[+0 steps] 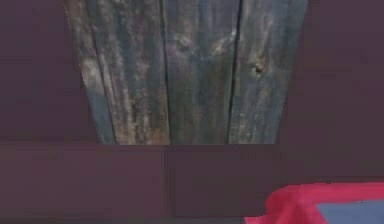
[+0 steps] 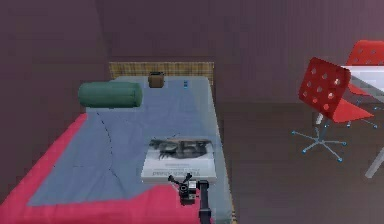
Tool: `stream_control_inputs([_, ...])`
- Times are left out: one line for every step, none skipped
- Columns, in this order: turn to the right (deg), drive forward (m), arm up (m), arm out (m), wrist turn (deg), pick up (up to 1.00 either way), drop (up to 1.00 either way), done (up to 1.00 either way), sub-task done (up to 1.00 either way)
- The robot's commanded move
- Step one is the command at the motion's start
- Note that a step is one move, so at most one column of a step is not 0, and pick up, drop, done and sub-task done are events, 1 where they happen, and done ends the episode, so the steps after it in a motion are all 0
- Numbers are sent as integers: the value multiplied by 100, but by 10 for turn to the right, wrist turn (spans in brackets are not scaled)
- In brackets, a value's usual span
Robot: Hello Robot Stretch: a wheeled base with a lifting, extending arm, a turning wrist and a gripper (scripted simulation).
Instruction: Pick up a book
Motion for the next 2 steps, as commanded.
stream_control_inputs([0,0,10,0,0,0,0,0,0])
stream_control_inputs([0,0,0,0,0,0,0,100,0])
